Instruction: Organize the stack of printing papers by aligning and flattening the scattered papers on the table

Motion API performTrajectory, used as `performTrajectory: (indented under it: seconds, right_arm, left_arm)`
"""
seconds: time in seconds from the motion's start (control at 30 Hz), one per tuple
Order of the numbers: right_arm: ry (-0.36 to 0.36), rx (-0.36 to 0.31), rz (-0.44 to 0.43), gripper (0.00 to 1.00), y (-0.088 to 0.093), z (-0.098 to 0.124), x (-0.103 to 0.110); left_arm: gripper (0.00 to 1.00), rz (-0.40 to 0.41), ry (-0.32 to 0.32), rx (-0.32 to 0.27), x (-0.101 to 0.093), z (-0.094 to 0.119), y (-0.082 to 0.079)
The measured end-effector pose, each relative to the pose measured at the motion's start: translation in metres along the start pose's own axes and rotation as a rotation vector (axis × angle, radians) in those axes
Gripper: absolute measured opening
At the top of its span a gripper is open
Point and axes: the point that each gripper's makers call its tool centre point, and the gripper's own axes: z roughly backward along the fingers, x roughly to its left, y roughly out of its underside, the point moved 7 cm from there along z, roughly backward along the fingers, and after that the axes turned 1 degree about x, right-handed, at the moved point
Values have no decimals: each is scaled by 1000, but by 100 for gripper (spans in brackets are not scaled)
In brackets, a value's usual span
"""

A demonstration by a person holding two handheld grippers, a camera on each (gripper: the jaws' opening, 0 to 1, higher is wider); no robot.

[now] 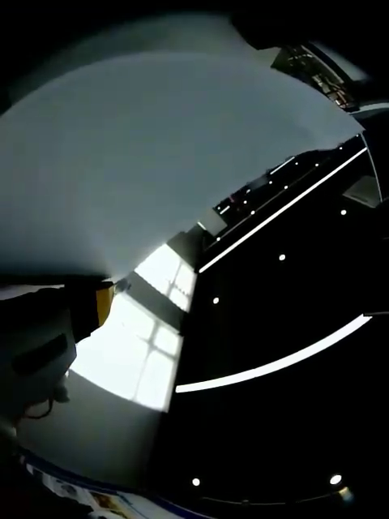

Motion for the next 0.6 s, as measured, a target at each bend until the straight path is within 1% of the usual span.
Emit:
performTrajectory:
  seconds: [0.13, 0.23, 0.5, 0.6]
  right_arm:
    - [-11, -4, 8, 52, -1, 1, 2]
    - [-20, -5, 11, 46, 0, 3, 5]
    - [-35, -6, 17, 38, 1, 6, 8]
    - [-43, -6, 19, 33, 1, 6, 8]
  left_arm:
    - [8, 2, -1, 0, 1, 0, 0]
    - [8, 2, -1, 1, 1, 0, 0]
    - [8, 2, -2, 1, 1, 0, 0]
    - [8, 1, -2, 2, 1, 0, 0]
